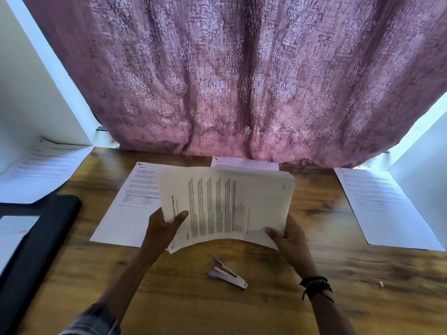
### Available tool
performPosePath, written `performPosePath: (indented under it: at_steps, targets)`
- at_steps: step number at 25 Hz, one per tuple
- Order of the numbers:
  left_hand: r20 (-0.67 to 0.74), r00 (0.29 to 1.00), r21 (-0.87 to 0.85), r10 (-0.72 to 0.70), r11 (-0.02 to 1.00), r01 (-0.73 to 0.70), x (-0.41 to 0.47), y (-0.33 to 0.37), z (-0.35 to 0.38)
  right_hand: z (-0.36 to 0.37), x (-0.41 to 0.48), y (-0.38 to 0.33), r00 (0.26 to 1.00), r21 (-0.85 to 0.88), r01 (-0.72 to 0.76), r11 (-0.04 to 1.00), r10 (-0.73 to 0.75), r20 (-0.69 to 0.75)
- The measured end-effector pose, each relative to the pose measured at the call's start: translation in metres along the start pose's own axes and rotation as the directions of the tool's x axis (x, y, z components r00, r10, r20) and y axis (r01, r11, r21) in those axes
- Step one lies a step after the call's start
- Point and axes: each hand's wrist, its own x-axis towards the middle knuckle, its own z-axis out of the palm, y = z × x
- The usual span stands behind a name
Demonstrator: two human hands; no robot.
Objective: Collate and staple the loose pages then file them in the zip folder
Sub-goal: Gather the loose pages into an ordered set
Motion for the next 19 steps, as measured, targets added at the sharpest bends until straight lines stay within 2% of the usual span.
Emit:
performPosePath:
  at_steps: [3,5,7,10,13,15,16,17,19]
  targets:
    - [0.042,0.998,0.036,0.050,0.998,-0.052,0.008,0.020,-0.008,0.001,0.006,-0.012,1.000,0.061,-0.019,0.998,0.018,0.011]
    - [0.090,0.996,0.022,0.019,1.000,-0.021,0.019,0.036,-0.020,-0.003,0.009,-0.021,0.998,0.167,-0.042,0.985,0.033,0.054]
    - [0.177,0.979,-0.006,-0.099,0.995,0.102,0.032,0.042,-0.033,-0.005,0.011,-0.027,0.984,0.266,-0.133,0.955,0.096,0.150]
    - [0.286,0.914,-0.067,-0.288,0.945,0.319,0.044,0.039,-0.042,-0.002,0.013,-0.024,0.940,0.332,-0.308,0.892,0.231,0.250]
    - [0.365,0.831,-0.156,-0.419,0.853,0.498,0.038,0.026,-0.042,0.001,0.015,-0.014,0.940,0.334,-0.324,0.885,0.262,0.216]
    - [0.417,0.750,-0.102,-0.513,0.794,0.600,0.029,0.011,-0.041,0.004,0.014,-0.002,0.932,0.341,-0.355,0.871,0.303,0.196]
    - [0.412,0.731,-0.060,-0.544,0.784,0.617,0.025,0.002,-0.040,0.006,0.013,0.003,0.927,0.350,-0.373,0.860,0.325,0.188]
    - [0.371,0.742,-0.069,-0.558,0.780,0.622,0.021,-0.006,-0.037,0.008,0.011,0.007,0.922,0.354,-0.384,0.853,0.336,0.192]
    - [0.238,0.805,-0.280,-0.543,0.756,0.592,0.010,-0.016,-0.028,0.011,0.005,0.010,0.928,0.348,-0.371,0.861,0.330,0.173]
